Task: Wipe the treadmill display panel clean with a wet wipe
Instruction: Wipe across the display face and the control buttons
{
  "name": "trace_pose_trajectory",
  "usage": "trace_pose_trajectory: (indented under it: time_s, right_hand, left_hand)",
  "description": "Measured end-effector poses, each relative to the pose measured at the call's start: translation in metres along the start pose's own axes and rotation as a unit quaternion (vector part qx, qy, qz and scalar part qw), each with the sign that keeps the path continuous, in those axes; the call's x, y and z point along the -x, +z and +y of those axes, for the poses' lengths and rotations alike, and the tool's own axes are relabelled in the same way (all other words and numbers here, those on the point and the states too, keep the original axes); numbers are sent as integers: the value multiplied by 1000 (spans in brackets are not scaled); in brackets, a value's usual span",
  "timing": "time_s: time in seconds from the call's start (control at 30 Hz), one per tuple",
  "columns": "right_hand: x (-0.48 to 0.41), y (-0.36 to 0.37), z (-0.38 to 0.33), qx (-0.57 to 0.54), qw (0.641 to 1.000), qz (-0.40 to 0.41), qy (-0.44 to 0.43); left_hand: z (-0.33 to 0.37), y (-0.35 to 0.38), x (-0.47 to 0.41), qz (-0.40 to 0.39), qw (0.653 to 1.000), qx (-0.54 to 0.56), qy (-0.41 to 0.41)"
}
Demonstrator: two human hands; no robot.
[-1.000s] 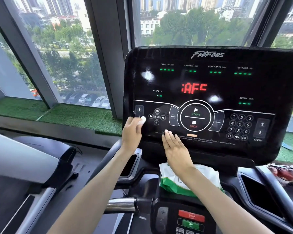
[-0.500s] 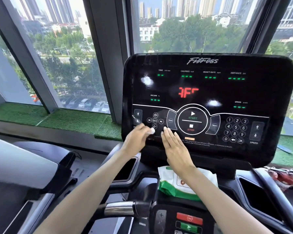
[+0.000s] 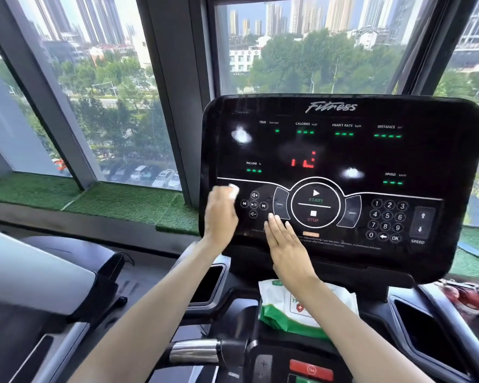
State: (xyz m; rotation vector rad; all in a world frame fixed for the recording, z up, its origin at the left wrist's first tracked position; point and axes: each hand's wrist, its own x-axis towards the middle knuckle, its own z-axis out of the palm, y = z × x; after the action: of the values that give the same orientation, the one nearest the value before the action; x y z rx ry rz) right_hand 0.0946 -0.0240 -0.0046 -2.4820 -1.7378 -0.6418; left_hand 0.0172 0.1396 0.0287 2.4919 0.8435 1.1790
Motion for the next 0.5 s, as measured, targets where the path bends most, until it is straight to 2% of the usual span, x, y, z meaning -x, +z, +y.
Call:
trace_pose_trajectory:
  time_s: [0.03, 0.07, 0.1, 0.13, 0.2, 0.23, 0.27, 0.3, 0.33, 0.37, 0.4, 0.43, 0.47, 0.5]
  right_hand:
    - [0, 1, 0, -4, 1000, 1, 0]
    - [0, 1, 0, -5, 1000, 3, 1]
    - [0, 1, 1, -5, 1000, 3, 2]
    - [0, 1, 0, -7, 1000, 4, 3]
    - [0, 2, -1, -15, 1000, 10, 5]
    - [0, 2, -1, -16, 1000, 11, 5]
    - [0, 2, -2, -15, 1000, 10, 4]
    - [0, 2, -2, -13, 1000, 10, 3]
    - [0, 3, -2, -13, 1000, 12, 3]
    - [0, 3, -1, -15, 1000, 15, 3]
    - [0, 3, -1, -18, 1000, 18, 4]
    - [0, 4, -1, -20, 1000, 21, 5]
    - [0, 4, -1, -22, 999, 24, 5]
    - [0, 5, -1, -21, 999, 28, 5]
  left_hand:
    - [0, 3, 6, -50, 994, -28, 98]
    - [-4, 2, 6, -82, 983, -45, 157]
    - [-9, -3, -1, -82, 983, -45, 158]
    - [-16, -5, -11, -46, 993, -26, 102]
    - [-22, -11, -26, 49, 996, 17, -74]
    - [-16, -11, -27, 49, 995, 2, -91]
    - [-9, -8, -24, 15, 999, -28, -29]
    - [-3, -5, -16, -47, 996, -37, 72]
    - [-1, -1, -6, -108, 977, -38, 182]
    - [-3, -3, -4, -145, 956, -45, 251]
    - [-7, -4, -8, -146, 955, -45, 253]
    - [-9, -6, -15, -105, 976, -22, 190]
    - [-10, -7, -22, -32, 995, 12, 96]
    - [-9, -6, -24, 26, 999, 41, 16]
